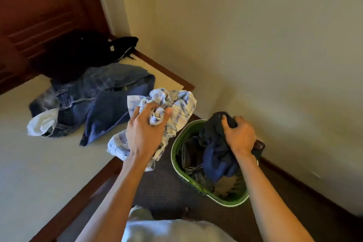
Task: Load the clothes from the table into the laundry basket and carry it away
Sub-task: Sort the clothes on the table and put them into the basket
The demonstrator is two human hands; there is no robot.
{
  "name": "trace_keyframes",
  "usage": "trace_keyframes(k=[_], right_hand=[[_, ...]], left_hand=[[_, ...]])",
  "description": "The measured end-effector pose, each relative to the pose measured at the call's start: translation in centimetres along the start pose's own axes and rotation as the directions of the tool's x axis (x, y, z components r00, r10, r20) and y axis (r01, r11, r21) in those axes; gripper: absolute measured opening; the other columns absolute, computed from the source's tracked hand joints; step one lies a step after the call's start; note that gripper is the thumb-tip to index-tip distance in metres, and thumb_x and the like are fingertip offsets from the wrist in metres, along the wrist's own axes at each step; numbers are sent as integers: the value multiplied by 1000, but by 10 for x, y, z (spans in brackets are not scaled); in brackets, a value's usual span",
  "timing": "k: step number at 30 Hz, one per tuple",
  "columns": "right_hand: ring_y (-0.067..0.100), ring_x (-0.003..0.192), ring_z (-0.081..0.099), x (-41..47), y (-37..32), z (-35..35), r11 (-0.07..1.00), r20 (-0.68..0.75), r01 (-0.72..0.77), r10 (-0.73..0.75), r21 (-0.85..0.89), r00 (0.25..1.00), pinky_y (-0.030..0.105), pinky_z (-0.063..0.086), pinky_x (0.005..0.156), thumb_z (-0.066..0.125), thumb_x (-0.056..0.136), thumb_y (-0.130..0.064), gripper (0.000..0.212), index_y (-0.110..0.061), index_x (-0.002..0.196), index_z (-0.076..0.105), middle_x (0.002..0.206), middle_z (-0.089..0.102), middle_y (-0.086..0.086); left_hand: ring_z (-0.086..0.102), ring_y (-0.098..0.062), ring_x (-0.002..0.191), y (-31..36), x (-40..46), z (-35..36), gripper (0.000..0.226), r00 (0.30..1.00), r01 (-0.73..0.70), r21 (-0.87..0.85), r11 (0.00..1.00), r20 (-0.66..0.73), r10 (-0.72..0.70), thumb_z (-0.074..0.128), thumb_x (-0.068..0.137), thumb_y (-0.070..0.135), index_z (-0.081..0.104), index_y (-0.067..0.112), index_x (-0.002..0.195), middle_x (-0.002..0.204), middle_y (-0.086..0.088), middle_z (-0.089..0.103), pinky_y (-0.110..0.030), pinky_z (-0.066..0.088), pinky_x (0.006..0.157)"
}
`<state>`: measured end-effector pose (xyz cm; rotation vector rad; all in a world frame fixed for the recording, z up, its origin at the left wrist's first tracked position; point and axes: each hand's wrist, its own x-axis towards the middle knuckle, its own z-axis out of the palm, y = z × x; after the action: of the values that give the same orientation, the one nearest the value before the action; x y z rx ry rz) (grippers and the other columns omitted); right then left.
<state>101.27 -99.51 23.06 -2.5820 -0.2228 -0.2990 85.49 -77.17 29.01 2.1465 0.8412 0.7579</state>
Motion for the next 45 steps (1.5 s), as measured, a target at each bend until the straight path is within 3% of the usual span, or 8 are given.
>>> trace_keyframes(k=[5, 11, 16, 22, 26, 34, 42, 45], right_hand=[[32, 91, 61, -7, 74, 16, 994, 189, -99, 106, -47, 976, 41, 51, 70, 54, 94, -52, 34, -20, 87, 63, 96, 62, 5], [35, 107, 65, -43, 156, 36, 940, 518, -318, 335, -123, 787, 37, 50, 90, 55, 94, -13, 21, -15, 111, 68, 112, 70, 14], [27, 108, 64, -86, 186, 39, 861, 606, -494, 458, -121, 650, 32, 48, 90, 55, 97, -19, 28, -19, 124, 61, 119, 65, 11], [27, 106, 64, -110, 202, 36, 830, 615, -536, 505, -154, 605, 33, 48, 91, 58, 94, -23, 25, -21, 120, 61, 115, 66, 11], [26, 97, 62, -107, 197, 35, 829, 624, -544, 496, -132, 604, 34, 50, 78, 58, 97, -24, 24, -19, 121, 56, 107, 65, 10], [33, 99, 65, -83, 136, 57, 900, 676, -435, 341, -33, 653, 42, 50, 75, 56, 96, -18, 20, -16, 117, 59, 105, 64, 10], [24, 79, 64, -38, -15, 109, 967, 703, -220, 65, 132, 709, 36, 52, 67, 52, 100, -14, 9, -16, 107, 58, 82, 60, 3], [10, 63, 56, -27, -75, 131, 961, 685, -161, -38, 223, 728, 18, 41, 52, 56, 99, -12, 14, -13, 112, 59, 71, 56, -3]], left_hand=[[64, -14, 92, 21, -14, 51, 41, 988, -21, -8, 1000, 151, 22, 64, 84, 69, 70, 34, 106, 104, 8, 69, -26, 46, 68], [57, -11, 86, 32, -30, 104, 41, 929, 2, 39, 999, 370, -17, 63, 84, 70, 67, 34, 104, 90, 15, 62, -29, 45, 65], [62, -22, 107, 35, -39, 153, 51, 857, -70, 114, 991, 515, 1, 55, 87, 73, 62, 34, 120, 112, 5, 69, -40, 55, 78], [54, -32, 129, 26, -38, 222, 71, 601, -71, 145, 987, 795, -74, 56, 86, 72, 48, 30, 142, 140, -7, 57, -48, 47, 104], [47, -27, 136, 0, -44, 231, 62, 482, 152, 84, 985, 864, -148, 68, 86, 61, 53, 30, 138, 148, -3, 48, -39, 43, 104], [56, -24, 124, -57, -49, 171, 44, 497, 322, 108, 941, 827, -265, 61, 86, 69, 63, 41, 121, 140, 3, 54, -33, 45, 85], [62, -16, 114, -103, 12, 75, 34, 767, 326, 78, 942, 561, -312, 60, 95, 55, 70, 29, 114, 107, 12, 61, -25, 43, 88], [63, -19, 113, -132, 45, 39, 25, 834, 316, 98, 944, 446, -325, 61, 96, 49, 71, 30, 109, 117, 6, 69, -28, 46, 89]])
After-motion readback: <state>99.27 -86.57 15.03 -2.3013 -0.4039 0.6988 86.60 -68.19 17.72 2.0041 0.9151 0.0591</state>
